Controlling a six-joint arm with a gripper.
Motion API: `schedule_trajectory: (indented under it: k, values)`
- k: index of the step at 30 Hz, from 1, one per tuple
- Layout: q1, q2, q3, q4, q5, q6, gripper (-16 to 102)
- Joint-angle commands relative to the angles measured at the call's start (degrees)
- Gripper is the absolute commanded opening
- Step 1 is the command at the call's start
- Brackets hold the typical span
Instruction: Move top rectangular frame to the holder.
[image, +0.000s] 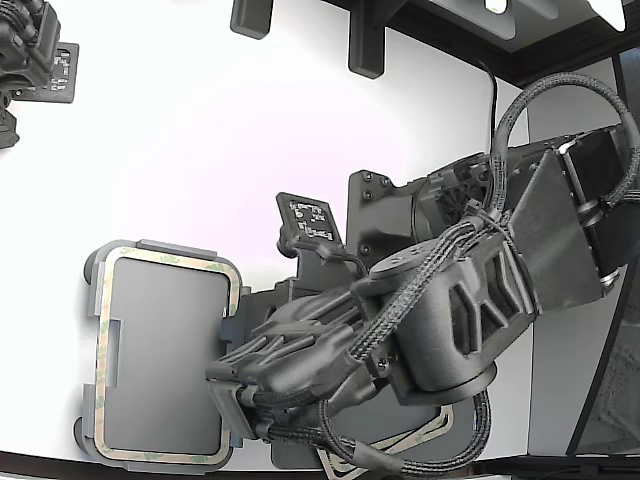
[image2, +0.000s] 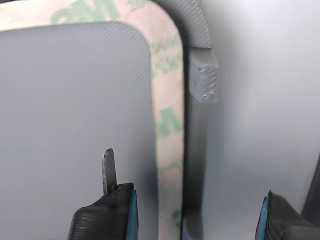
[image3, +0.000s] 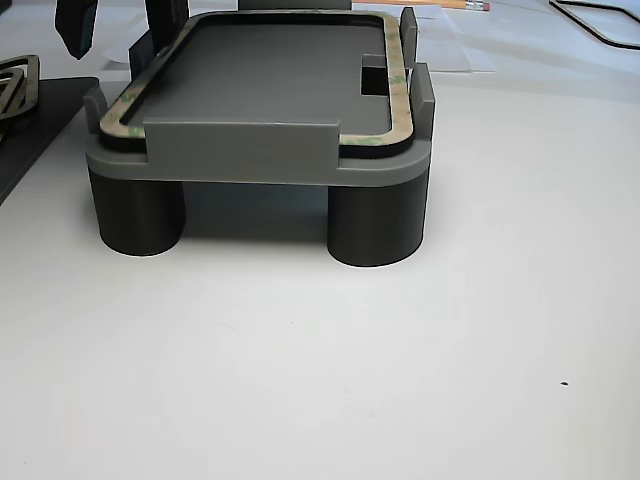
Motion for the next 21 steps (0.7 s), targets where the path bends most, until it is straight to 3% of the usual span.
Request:
schedule_trajectory:
  k: [1, 5, 11, 16, 21]
  values:
    - [-0.4, 1.2, -2.3, 0.5, 0.4, -0.6, 100]
    - [-0.2, 1.7, -4.0, 0.5, 2.1, -2.2, 100]
    - [1.0, 5.4, -6.7, 0.4, 8.9, -11.3, 100]
    - [1.2, 12.0, -6.6, -1.8, 15.3, -29.3, 100]
    - [-0.5, 20.0, -3.3, -5.7, 18.7, -51.7, 100]
